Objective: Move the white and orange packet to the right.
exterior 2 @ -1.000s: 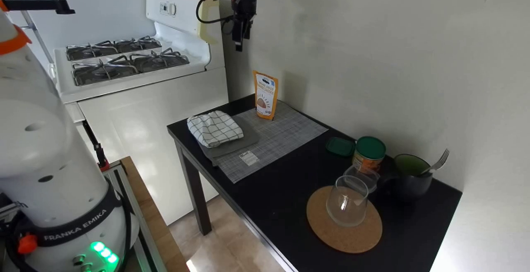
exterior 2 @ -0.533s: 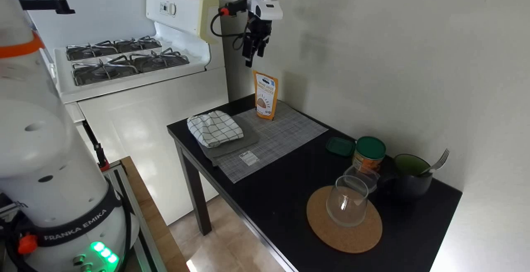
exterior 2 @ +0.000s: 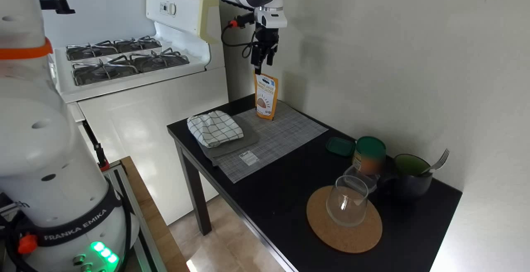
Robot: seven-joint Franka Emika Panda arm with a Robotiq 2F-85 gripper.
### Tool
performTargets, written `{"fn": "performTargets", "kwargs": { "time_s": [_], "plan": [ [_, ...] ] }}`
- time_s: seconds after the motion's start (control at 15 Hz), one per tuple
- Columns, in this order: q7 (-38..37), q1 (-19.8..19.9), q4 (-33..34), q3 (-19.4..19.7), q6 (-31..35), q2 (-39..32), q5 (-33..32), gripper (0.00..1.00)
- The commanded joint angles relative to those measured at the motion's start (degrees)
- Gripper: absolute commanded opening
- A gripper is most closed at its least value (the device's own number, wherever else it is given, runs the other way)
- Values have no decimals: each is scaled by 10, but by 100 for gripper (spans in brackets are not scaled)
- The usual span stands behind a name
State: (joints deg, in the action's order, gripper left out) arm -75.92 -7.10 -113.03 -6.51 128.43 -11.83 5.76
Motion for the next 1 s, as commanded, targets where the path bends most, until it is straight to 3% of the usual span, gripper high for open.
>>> {"fn": "performTargets", "kwargs": {
  "time_s": [0.0,0.93],
  "plan": [
    [-44,-26,19,15,26,-25,-46,100],
    [-38,-70,93,29,30,-110,-105,100]
  ]
}}
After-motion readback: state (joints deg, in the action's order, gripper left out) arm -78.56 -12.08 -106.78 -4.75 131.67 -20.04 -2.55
